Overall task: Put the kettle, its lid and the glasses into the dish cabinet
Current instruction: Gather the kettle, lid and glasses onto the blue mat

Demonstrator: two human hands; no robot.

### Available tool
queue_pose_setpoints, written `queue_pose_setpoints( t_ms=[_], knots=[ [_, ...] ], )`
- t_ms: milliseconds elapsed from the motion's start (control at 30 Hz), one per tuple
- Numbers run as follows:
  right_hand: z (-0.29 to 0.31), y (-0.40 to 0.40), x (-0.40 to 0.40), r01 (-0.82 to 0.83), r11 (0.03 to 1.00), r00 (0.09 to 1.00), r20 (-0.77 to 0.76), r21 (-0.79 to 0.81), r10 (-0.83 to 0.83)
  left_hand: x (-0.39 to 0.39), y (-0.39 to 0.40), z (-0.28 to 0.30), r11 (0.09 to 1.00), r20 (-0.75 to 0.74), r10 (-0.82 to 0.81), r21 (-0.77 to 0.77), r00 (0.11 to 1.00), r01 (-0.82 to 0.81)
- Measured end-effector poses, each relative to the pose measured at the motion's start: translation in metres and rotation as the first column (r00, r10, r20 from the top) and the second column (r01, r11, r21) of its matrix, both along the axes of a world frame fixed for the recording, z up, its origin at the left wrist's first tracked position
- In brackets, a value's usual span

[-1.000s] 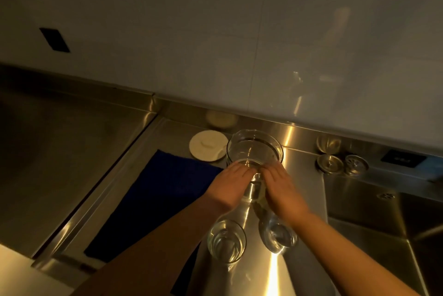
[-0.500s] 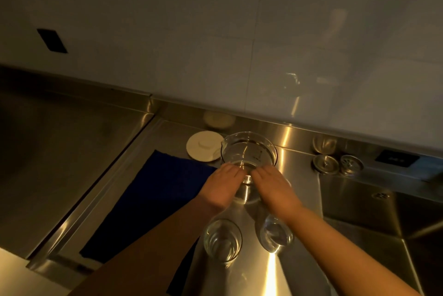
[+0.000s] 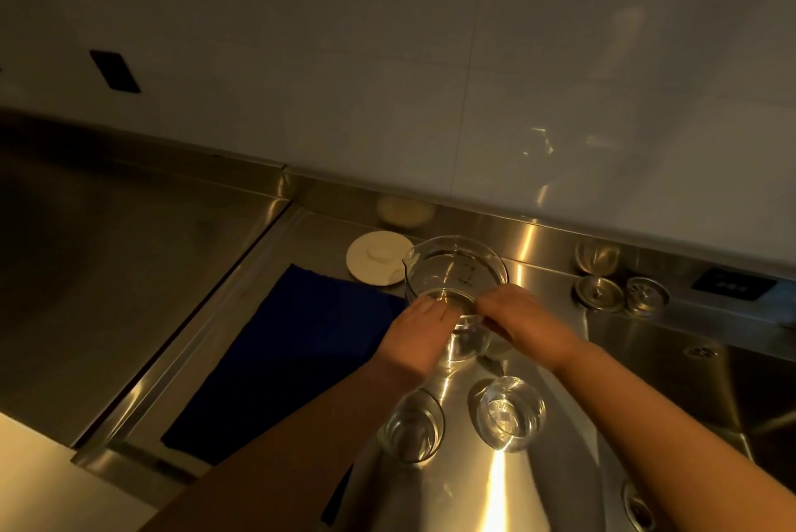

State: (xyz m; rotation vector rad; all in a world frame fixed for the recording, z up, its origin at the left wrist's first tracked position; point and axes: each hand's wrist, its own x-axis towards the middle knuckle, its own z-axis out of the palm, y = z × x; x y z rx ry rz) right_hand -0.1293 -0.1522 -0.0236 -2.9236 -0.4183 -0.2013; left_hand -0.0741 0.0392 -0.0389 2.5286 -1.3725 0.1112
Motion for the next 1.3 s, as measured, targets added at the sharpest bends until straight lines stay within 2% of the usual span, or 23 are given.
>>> queue_pose_setpoints(
  t_ms=[200, 367, 500, 733, 1033, 1300],
  knots=[
    [0.001, 0.013, 0.000, 0.034, 0.998, 0.999, 0.018, -0.054, -0.033, 0.004, -0.004, 0.002, 0.999, -0.033, 0.029, 0.041, 0.999, -0.027],
    [-0.016, 0.037, -0.010, 0.209, 0.973, 0.965, 0.140, 0.099, -0.221, 0.017, -0.010, 0.009, 0.986, 0.044, 0.033, 0.163, 0.999, -0.039],
    [-0.021, 0.041, -0.009, 0.213, 0.964, 0.954, 0.178, 0.159, -0.240, 0.014, -0.010, 0.005, 0.979, 0.091, -0.010, 0.202, 0.996, -0.008],
    [-0.027, 0.038, -0.009, 0.200, 0.963, 0.950, 0.205, 0.178, -0.235, 0.015, -0.008, -0.001, 0.997, 0.023, 0.018, 0.078, 1.000, -0.020],
    [-0.031, 0.038, -0.009, 0.196, 0.967, 0.927, 0.290, 0.163, -0.237, 0.013, -0.006, -0.005, 0.997, 0.045, 0.023, 0.069, 0.999, -0.026],
    [-0.030, 0.035, -0.011, 0.194, 0.978, 0.937, 0.279, 0.076, -0.208, 0.013, -0.006, -0.008, 0.999, 0.027, 0.025, 0.021, 0.999, -0.025]
  ],
)
